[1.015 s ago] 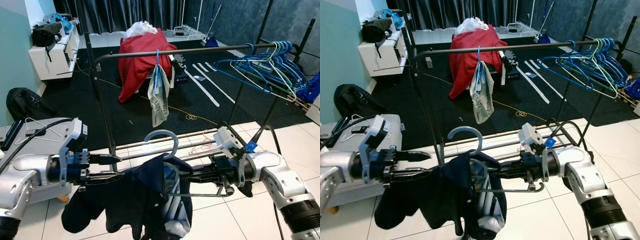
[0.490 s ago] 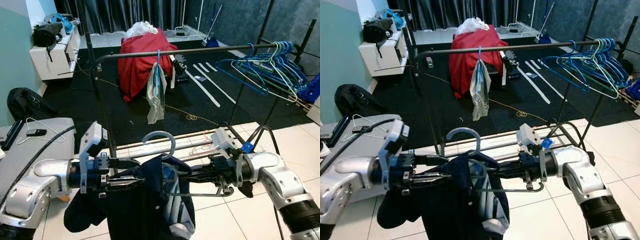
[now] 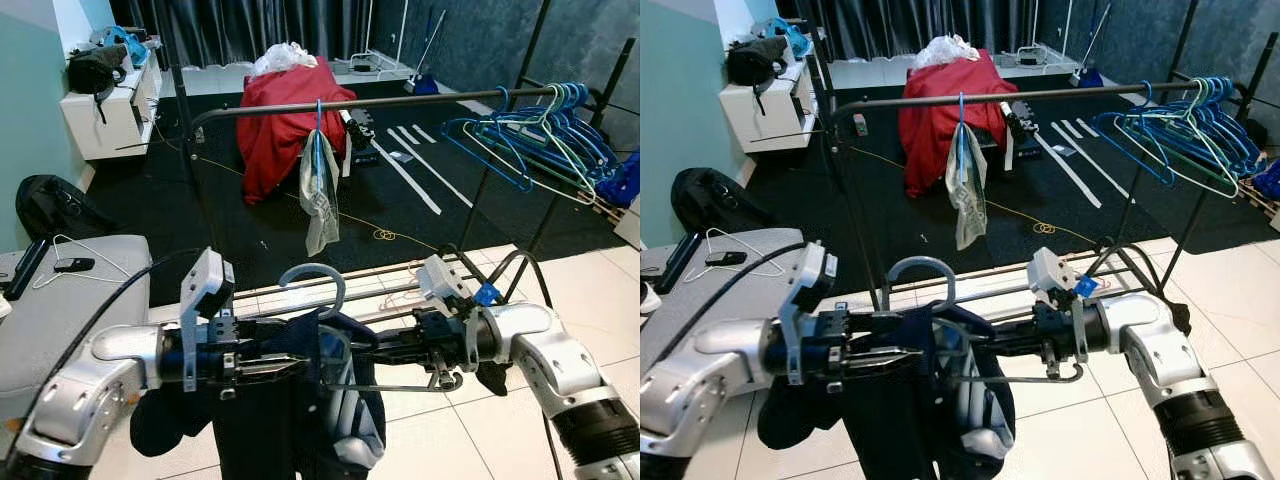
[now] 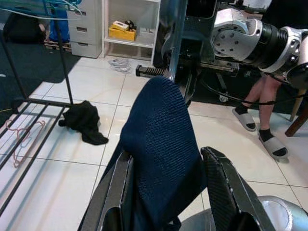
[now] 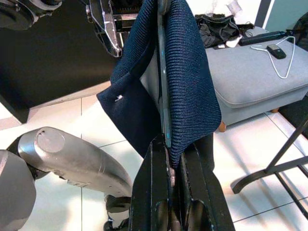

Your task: Hang hanger

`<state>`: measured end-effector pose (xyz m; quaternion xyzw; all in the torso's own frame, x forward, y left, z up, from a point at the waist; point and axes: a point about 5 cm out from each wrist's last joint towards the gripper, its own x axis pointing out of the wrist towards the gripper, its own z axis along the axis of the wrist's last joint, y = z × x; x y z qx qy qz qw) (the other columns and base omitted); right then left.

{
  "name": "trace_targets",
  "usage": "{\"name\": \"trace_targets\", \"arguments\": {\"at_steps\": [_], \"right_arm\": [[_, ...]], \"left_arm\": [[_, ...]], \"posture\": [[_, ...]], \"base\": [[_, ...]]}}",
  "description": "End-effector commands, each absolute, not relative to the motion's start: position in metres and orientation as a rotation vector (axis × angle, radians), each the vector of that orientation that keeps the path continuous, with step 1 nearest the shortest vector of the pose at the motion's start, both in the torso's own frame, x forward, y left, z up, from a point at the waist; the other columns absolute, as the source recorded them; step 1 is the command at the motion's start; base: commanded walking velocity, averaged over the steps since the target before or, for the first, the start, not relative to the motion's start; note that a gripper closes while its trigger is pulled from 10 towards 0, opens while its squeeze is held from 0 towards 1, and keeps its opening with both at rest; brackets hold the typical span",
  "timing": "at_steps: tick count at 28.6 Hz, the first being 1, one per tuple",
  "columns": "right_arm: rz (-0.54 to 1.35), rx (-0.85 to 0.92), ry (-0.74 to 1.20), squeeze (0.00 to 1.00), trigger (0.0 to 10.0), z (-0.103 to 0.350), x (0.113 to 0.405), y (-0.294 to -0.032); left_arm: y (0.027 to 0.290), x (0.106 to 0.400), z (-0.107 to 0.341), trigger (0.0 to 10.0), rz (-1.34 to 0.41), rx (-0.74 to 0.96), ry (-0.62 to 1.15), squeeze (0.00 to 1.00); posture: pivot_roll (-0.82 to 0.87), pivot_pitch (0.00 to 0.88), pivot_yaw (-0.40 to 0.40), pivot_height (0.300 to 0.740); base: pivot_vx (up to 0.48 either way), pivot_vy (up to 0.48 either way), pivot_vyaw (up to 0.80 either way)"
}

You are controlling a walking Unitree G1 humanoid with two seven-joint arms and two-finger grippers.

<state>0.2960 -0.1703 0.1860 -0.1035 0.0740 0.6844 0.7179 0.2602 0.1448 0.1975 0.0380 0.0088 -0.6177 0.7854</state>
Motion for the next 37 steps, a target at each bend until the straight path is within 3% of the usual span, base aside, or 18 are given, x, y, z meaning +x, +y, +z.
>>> {"name": "trace_targets", "arguments": {"at_steps": [1,8,9,10,11,23,24,25,26,28,29,30,31,32,33,35,36,37], "right_arm": [[1.543,-0.252,0.125,0.00,0.0,0.1933,0.2959,-0.1635],[1.558,-0.254,0.126,0.00,0.0,0.1933,0.2944,-0.1609],[1.560,-0.255,0.127,0.00,0.0,0.1933,0.2946,-0.1609],[1.560,-0.255,0.127,0.00,0.0,0.1933,0.2946,-0.1609],[1.560,-0.257,0.128,0.00,0.0,0.1933,0.2949,-0.1609],[1.559,-0.263,0.134,0.00,0.0,0.1927,0.2954,-0.1620],[1.560,-0.254,0.130,0.00,3.1,0.1939,0.2954,-0.1621],[1.560,-0.254,0.130,0.00,3.1,0.1939,0.2954,-0.1621],[1.561,-0.245,0.124,0.00,8.8,0.1952,0.2956,-0.1621],[1.573,-0.227,0.118,0.07,10.0,0.1966,0.2948,-0.1618],[1.573,-0.227,0.118,0.07,10.0,0.1966,0.2948,-0.1618],[1.582,-0.215,0.108,0.56,10.0,0.1977,0.2941,-0.1616],[1.582,-0.215,0.108,0.56,10.0,0.1977,0.2941,-0.1616],[1.591,-0.205,0.092,0.75,10.0,0.1987,0.2933,-0.1614],[1.572,-0.215,0.066,0.84,10.0,0.1996,0.2942,-0.1613],[1.555,-0.225,0.048,0.84,10.0,0.2001,0.2951,-0.1613],[1.501,-0.231,0.035,0.00,10.0,0.1993,0.2952,-0.1655],[1.501,-0.231,0.035,0.00,10.0,0.1993,0.2952,-0.1655]], "left_arm": [[0.1432,0.2599,0.1954,10.0,-1.333,0.090,0.026,0.00],[0.1413,0.2641,0.1949,9.5,-1.330,0.098,0.024,0.00],[0.1425,0.2642,0.1952,3.5,-1.340,0.096,0.029,0.00],[0.1425,0.2642,0.1952,3.5,-1.340,0.096,0.029,0.00],[0.1433,0.2638,0.1957,0.0,-1.346,0.094,0.033,0.00],[0.1420,0.2601,0.1939,0.0,-1.376,0.067,0.052,0.00],[0.1418,0.2591,0.1942,0.0,-1.379,0.061,0.049,0.00],[0.1418,0.2591,0.1942,0.0,-1.379,0.061,0.049,0.00],[0.1421,0.2583,0.1952,0.0,-1.383,0.055,0.046,0.00],[0.1425,0.2575,0.1961,0.0,-1.385,0.052,0.043,0.00],[0.1425,0.2575,0.1961,0.0,-1.385,0.052,0.043,0.00],[0.1429,0.2571,0.1970,0.0,-1.387,0.053,0.038,0.00],[0.1429,0.2571,0.1970,0.0,-1.387,0.053,0.038,0.00],[0.1432,0.2568,0.1973,0.0,-1.388,0.055,0.035,0.00],[0.1436,0.2568,0.1976,0.0,-1.387,0.061,0.031,0.00],[0.1438,0.2567,0.1977,0.0,-1.387,0.065,0.028,0.00],[0.1443,0.2566,0.2010,0.0,-1.385,0.075,0.019,0.00],[0.1443,0.2566,0.2010,0.0,-1.385,0.075,0.019,0.00]], "posture": [[-0.10,0.068,0.004,0.740],[-0.11,0.066,0.002,0.740],[-0.11,0.066,0.002,0.740],[-0.11,0.066,0.002,0.740],[-0.11,0.066,0.002,0.740],[-0.11,0.058,0.001,0.740],[-0.11,0.053,-0.002,0.740],[-0.11,0.053,-0.002,0.740],[-0.11,0.053,-0.002,0.740],[-0.11,0.046,-0.005,0.740],[-0.11,0.046,-0.005,0.740],[-0.11,0.041,-0.005,0.740],[-0.11,0.041,-0.005,0.740],[-0.11,0.037,-0.005,0.740],[-0.11,0.036,-0.006,0.740],[-0.11,0.036,-0.006,0.740],[-0.11,0.035,-0.015,0.740],[-0.11,0.035,-0.015,0.740]], "base": [[0.000,0.000,0.00],[0.000,0.000,0.00],[0.000,0.000,0.00],[0.000,0.000,0.00],[0.000,0.000,0.00],[0.000,0.000,0.00],[0.000,0.000,0.00],[0.000,0.000,0.00],[0.000,0.000,0.00],[0.000,0.000,0.00],[0.000,0.000,0.00],[0.000,0.000,0.00],[0.000,0.000,0.00],[0.000,0.000,0.00],[0.000,0.000,0.00],[0.000,0.000,0.00],[0.000,0.000,0.00],[0.000,0.000,0.00]]}}
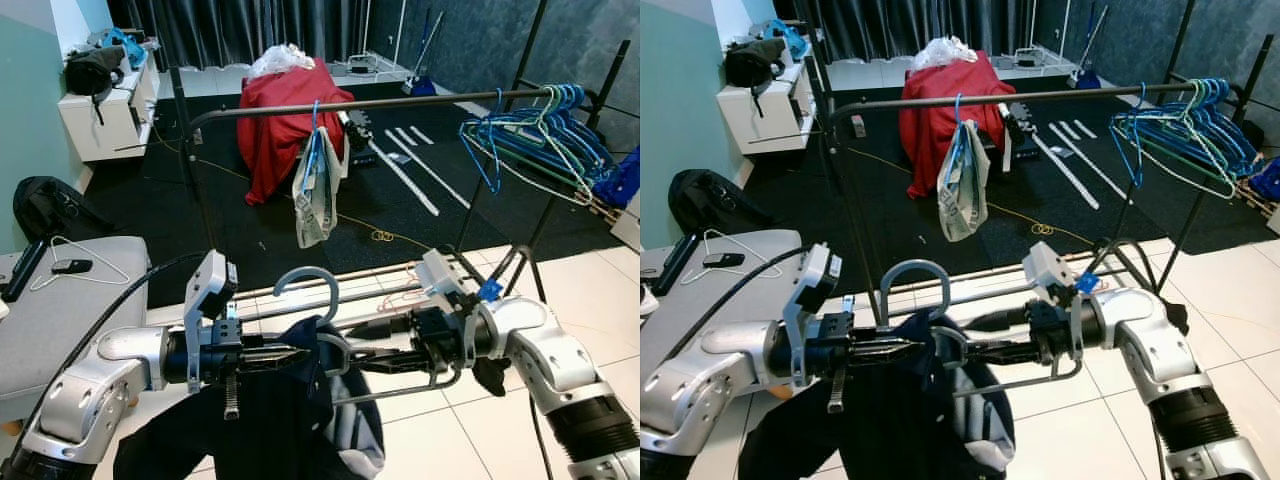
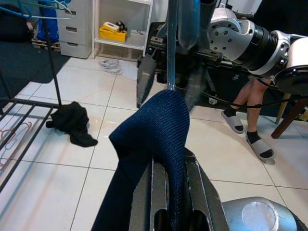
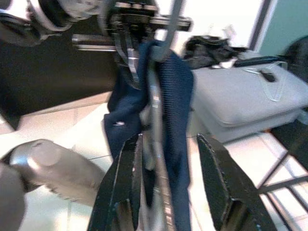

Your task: Hang hanger

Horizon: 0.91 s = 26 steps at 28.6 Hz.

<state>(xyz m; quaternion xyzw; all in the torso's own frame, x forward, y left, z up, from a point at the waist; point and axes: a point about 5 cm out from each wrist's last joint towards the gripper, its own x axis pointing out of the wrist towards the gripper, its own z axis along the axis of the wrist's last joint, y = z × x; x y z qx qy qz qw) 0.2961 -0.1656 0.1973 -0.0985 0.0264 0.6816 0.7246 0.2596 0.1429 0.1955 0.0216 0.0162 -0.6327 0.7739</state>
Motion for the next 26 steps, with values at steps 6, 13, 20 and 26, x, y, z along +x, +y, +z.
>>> {"name": "trace_targets", "arguments": {"at_steps": [6,13,20,26], "right_arm": [[1.264,-0.114,0.034,0.00,10.0,0.205,0.295,-0.202],[0.615,-0.059,-0.043,0.00,10.0,0.193,0.312,-0.261],[0.536,-0.048,-0.045,0.00,10.0,0.184,0.310,-0.259],[0.472,0.112,-0.140,0.00,10.0,0.166,0.304,-0.242]], "left_arm": [[0.162,0.264,0.200,0.0,-1.291,0.144,0.034,0.00],[0.174,0.270,0.202,0.0,-1.216,0.207,0.039,0.00],[0.178,0.273,0.204,0.0,-1.178,0.240,0.042,0.00],[0.182,0.291,0.215,0.0,-1.041,0.273,-0.037,0.00]], "posture": [[-0.11,0.046,-0.018,0.740],[-0.11,0.057,-0.010,0.740],[-0.12,0.064,0.000,0.740],[-0.12,0.072,0.000,0.740]], "base": [[0.000,0.000,0.00],[0.000,0.000,0.00],[0.000,0.000,0.00],[0.000,0.000,0.00]]}}
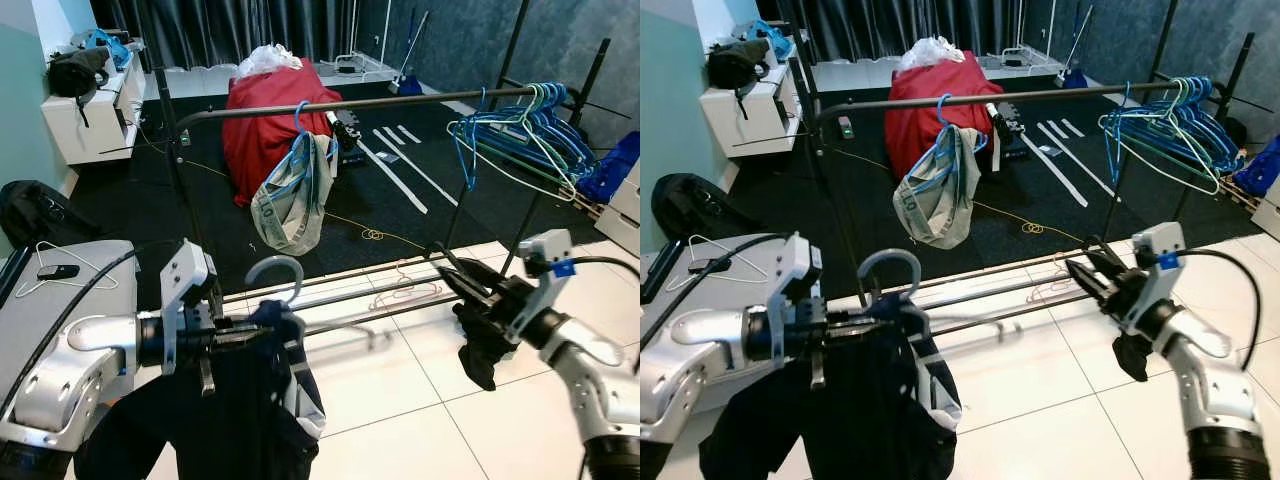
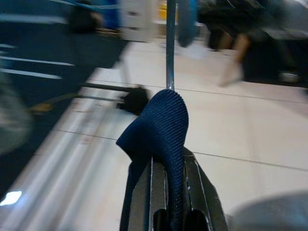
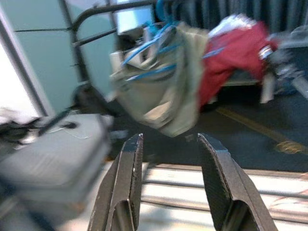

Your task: Hang hanger

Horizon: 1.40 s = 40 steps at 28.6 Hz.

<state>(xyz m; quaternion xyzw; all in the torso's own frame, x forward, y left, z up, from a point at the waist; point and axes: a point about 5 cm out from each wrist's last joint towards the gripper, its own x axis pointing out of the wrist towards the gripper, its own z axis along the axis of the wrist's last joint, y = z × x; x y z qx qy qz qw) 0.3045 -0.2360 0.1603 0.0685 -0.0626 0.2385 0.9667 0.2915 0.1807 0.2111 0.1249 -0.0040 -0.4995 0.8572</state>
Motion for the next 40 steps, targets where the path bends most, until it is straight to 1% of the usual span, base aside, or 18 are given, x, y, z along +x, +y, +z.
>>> {"name": "trace_targets", "arguments": {"at_steps": [1,2,3,4,5,6,8,10,13,14,20,23,24,26,29,34,38,40], "right_arm": [[0.452,0.183,-0.129,0.00,10.0,0.153,0.302,-0.234],[0.467,0.225,-0.085,0.00,10.0,0.139,0.299,-0.220],[0.467,0.225,-0.085,0.00,10.0,0.139,0.299,-0.220],[0.496,0.259,-0.023,0.00,10.0,0.125,0.296,-0.207],[0.496,0.259,-0.023,0.00,10.0,0.125,0.296,-0.207],[0.535,0.263,0.080,0.00,10.0,0.107,0.293,-0.191],[0.535,0.263,0.080,0.00,10.0,0.107,0.293,-0.191],[0.627,0.212,0.242,0.00,10.0,0.077,0.285,-0.165],[0.627,0.212,0.242,0.00,10.0,0.077,0.285,-0.165],[0.624,0.190,0.255,1.00,10.0,0.069,0.288,-0.158],[0.542,0.190,0.231,1.00,10.0,0.070,0.299,-0.162],[0.567,0.222,0.180,1.00,10.0,0.077,0.303,-0.158],[0.588,0.233,0.168,0.00,10.0,0.080,0.303,-0.156],[0.607,0.239,0.162,0.00,10.0,0.082,0.303,-0.154],[0.795,0.238,0.279,0.00,10.0,0.073,0.296,-0.133],[0.919,0.225,0.335,0.00,10.0,0.065,0.291,-0.123],[0.893,0.145,0.378,0.00,10.0,0.054,0.296,-0.130],[0.893,0.145,0.378,0.00,10.0,0.054,0.296,-0.130]], "left_arm": [[0.182,0.295,0.220,0.0,-1.008,0.268,-0.071,0.00],[0.180,0.298,0.226,0.0,-0.996,0.245,-0.105,0.00],[0.180,0.298,0.226,0.0,-0.996,0.245,-0.105,0.00],[0.177,0.298,0.231,0.0,-0.994,0.226,-0.132,0.00],[0.177,0.298,0.231,0.0,-0.994,0.226,-0.132,0.00],[0.173,0.298,0.238,0.2,-1.005,0.208,-0.157,0.00],[0.173,0.298,0.238,0.2,-1.005,0.208,-0.157,0.00],[0.163,0.295,0.250,0.0,-1.067,0.189,-0.192,0.00],[0.163,0.295,0.250,0.0,-1.067,0.189,-0.192,0.00],[0.159,0.290,0.255,0.0,-1.138,0.188,-0.199,0.00],[0.153,0.288,0.258,0.0,-1.188,0.181,-0.217,0.00],[0.149,0.285,0.262,0.0,-1.225,0.173,-0.230,0.00],[0.148,0.284,0.263,0.0,-1.236,0.167,-0.230,0.00],[0.147,0.283,0.263,0.0,-1.245,0.163,-0.228,0.00],[0.142,0.281,0.267,0.0,-1.274,0.152,-0.232,0.00],[0.136,0.279,0.271,0.0,-1.297,0.146,-0.244,0.00],[0.132,0.276,0.280,0.0,-1.322,0.131,-0.275,0.00],[0.132,0.276,0.280,0.0,-1.322,0.131,-0.275,0.00]], "posture": [[-0.12,0.074,0.003,0.740],[-0.12,0.075,0.002,0.740],[-0.12,0.075,0.002,0.740],[-0.12,0.075,0.002,0.740],[-0.12,0.075,0.002,0.740],[-0.11,0.077,0.003,0.740],[-0.11,0.077,0.003,0.740],[-0.10,0.079,-0.002,0.740],[-0.10,0.079,-0.002,0.740],[-0.10,0.080,0.002,0.740],[-0.10,0.079,0.004,0.740],[-0.09,0.080,0.004,0.740],[-0.09,0.080,0.004,0.740],[-0.09,0.078,0.007,0.740],[-0.09,0.077,0.007,0.740],[-0.08,0.061,0.006,0.740],[-0.08,0.055,0.005,0.740],[-0.08,0.055,0.005,0.740]], "base": [[0.000,0.000,0.00],[0.000,0.000,0.00],[0.000,0.000,0.00],[0.000,0.000,0.00],[0.000,0.000,0.00],[0.000,0.000,0.00],[0.000,0.000,0.00],[0.000,0.000,0.00],[0.000,0.000,0.00],[0.000,0.000,0.00],[0.000,0.000,0.00],[0.000,0.000,0.00],[0.000,0.000,0.00],[0.000,0.000,0.00],[0.000,0.000,0.00],[0.000,0.000,0.00],[0.000,0.000,0.00],[0.000,0.000,0.00]]}}
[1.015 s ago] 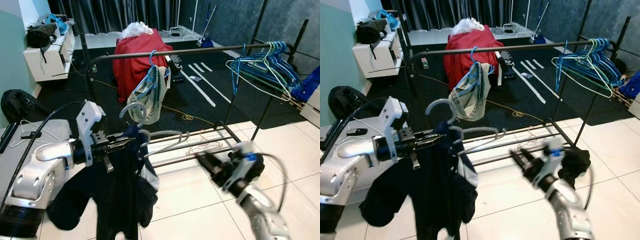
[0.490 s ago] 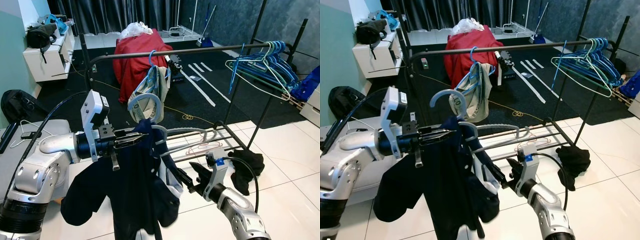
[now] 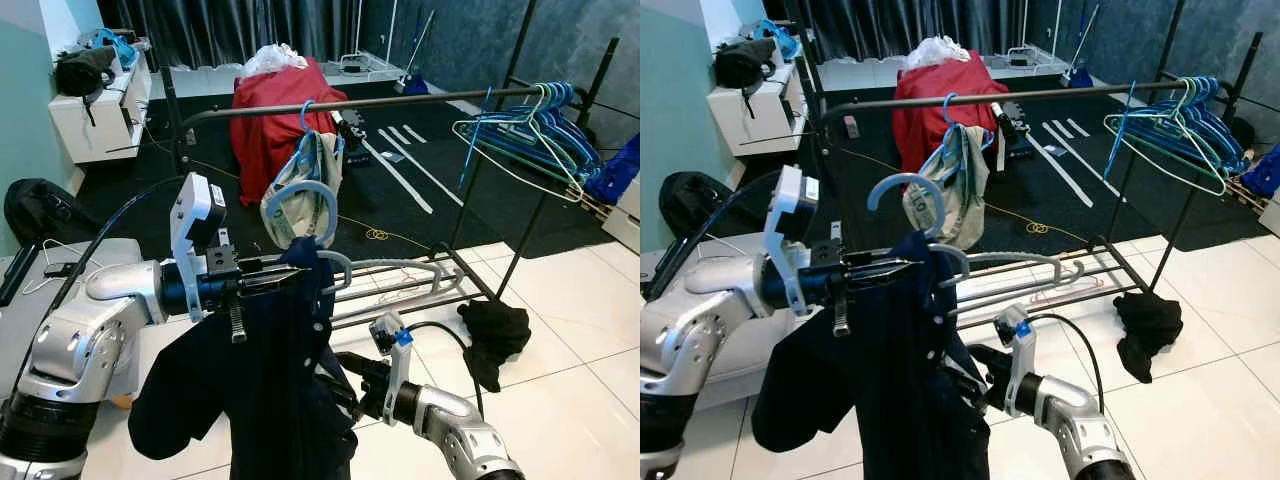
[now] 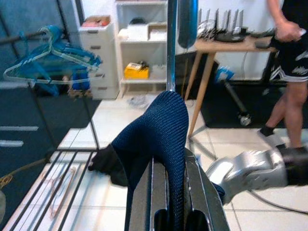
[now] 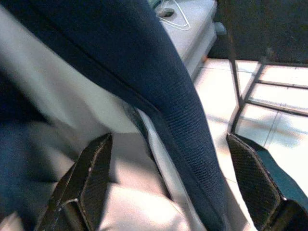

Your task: Hang hanger

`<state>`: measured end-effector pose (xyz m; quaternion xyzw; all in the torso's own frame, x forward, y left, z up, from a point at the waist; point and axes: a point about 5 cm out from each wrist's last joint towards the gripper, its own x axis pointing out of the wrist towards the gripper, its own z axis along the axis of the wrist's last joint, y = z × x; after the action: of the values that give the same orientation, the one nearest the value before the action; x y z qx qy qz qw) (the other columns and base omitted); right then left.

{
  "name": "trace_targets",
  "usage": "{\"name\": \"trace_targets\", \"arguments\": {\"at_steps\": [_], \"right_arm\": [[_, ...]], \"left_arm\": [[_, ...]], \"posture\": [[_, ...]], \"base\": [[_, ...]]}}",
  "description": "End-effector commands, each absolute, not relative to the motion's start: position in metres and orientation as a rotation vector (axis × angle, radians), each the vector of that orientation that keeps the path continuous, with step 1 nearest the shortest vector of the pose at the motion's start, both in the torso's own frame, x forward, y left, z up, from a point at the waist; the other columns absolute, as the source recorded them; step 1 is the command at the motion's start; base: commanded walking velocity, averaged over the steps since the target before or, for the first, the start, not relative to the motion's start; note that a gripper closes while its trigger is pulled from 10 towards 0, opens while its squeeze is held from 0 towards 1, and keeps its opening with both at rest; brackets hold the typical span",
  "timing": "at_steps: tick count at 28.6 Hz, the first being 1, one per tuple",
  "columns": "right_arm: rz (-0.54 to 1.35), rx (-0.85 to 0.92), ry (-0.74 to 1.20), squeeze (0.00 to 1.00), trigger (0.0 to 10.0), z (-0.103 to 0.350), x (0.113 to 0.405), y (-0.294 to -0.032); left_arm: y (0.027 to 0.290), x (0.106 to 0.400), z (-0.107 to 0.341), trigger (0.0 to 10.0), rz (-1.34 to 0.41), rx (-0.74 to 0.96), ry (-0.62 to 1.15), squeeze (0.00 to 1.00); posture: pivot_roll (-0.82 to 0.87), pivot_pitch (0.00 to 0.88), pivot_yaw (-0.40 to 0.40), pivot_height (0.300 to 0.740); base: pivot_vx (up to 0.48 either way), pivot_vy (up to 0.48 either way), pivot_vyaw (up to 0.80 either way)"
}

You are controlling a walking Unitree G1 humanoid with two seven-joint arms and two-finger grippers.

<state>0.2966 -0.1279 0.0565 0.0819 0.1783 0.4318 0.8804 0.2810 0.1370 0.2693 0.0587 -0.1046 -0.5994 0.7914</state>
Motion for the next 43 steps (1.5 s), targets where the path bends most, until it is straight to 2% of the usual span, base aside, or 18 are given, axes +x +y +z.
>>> {"name": "trace_targets", "arguments": {"at_steps": [1,7,8,9,10,13,14,20,24,25,35,37,38,39,41,43], "right_arm": [[0.883,0.124,0.383,0.00,10.0,0.052,0.298,-0.132],[0.838,0.090,0.382,0.00,10.0,0.053,0.304,-0.141],[0.826,0.100,0.386,0.00,6.6,0.053,0.304,-0.147],[0.826,0.100,0.386,0.00,6.6,0.053,0.304,-0.147],[0.823,0.105,0.391,0.00,2.9,0.053,0.304,-0.149],[0.822,0.108,0.394,0.00,2.9,0.052,0.303,-0.150],[0.823,0.112,0.399,0.00,0.0,0.050,0.302,-0.153],[0.818,0.107,0.399,0.00,0.0,0.047,0.299,-0.159],[0.765,0.099,0.355,0.00,0.0,0.052,0.301,-0.171],[0.721,0.109,0.338,0.00,0.0,0.054,0.301,-0.180],[0.614,0.085,0.303,0.00,0.0,0.059,0.301,-0.202],[0.548,0.074,0.287,0.00,0.0,0.063,0.303,-0.212],[0.465,0.075,0.252,0.00,0.0,0.072,0.306,-0.226],[0.465,0.075,0.252,0.00,0.0,0.072,0.306,-0.226],[0.363,0.074,0.180,0.00,0.0,0.090,0.309,-0.249],[0.346,0.072,0.152,0.00,0.0,0.098,0.310,-0.256]], "left_arm": [[0.131,0.276,0.282,0.0,-1.326,0.127,-0.283,0.00],[0.132,0.273,0.288,0.0,-1.345,0.117,-0.293,0.00],[0.133,0.273,0.289,0.0,-1.348,0.117,-0.295,0.00],[0.133,0.273,0.289,0.0,-1.348,0.117,-0.295,0.00],[0.133,0.273,0.290,0.0,-1.347,0.117,-0.295,0.00],[0.133,0.273,0.290,0.0,-1.347,0.117,-0.295,0.00],[0.134,0.273,0.290,0.0,-1.340,0.121,-0.294,0.00],[0.137,0.276,0.288,0.0,-1.315,0.181,-0.264,0.00],[0.141,0.278,0.281,0.0,-1.311,0.229,-0.216,0.00],[0.144,0.279,0.277,0.0,-1.304,0.243,-0.199,0.00],[0.148,0.284,0.261,0.0,-1.281,0.358,-0.111,0.00],[0.149,0.284,0.255,0.0,-1.277,0.402,-0.076,0.00],[0.151,0.284,0.248,0.0,-1.276,0.452,-0.033,0.00],[0.151,0.284,0.248,0.0,-1.276,0.452,-0.033,0.00],[0.154,0.284,0.235,0.0,-1.273,0.534,0.042,0.00],[0.154,0.284,0.231,0.0,-1.273,0.556,0.069,0.00]], "posture": [[-0.08,0.055,0.005,0.740],[-0.07,0.051,0.002,0.740],[-0.08,0.053,0.004,0.740],[-0.08,0.053,0.004,0.740],[-0.08,0.055,0.004,0.740],[-0.08,0.055,0.004,0.740],[-0.08,0.058,0.006,0.740],[-0.08,0.061,0.005,0.740],[-0.08,0.067,0.008,0.740],[-0.08,0.068,0.009,0.740],[-0.08,0.072,0.011,0.740],[-0.08,0.073,0.014,0.740],[-0.09,0.074,0.015,0.740],[-0.09,0.074,0.015,0.740],[-0.09,0.077,0.020,0.740],[-0.09,0.076,0.021,0.740]], "base": [[0.000,0.000,0.00],[0.000,0.000,0.00],[0.000,0.000,0.00],[0.000,0.000,0.00],[0.000,0.000,0.00],[0.000,0.000,0.00],[0.000,0.000,0.00],[0.000,0.000,0.00],[0.000,0.000,0.00],[0.000,0.000,0.00],[0.000,0.000,0.00],[0.000,0.000,0.00],[0.000,0.000,0.00],[0.000,0.000,0.00],[0.000,0.000,0.00],[0.000,0.000,0.00]]}}
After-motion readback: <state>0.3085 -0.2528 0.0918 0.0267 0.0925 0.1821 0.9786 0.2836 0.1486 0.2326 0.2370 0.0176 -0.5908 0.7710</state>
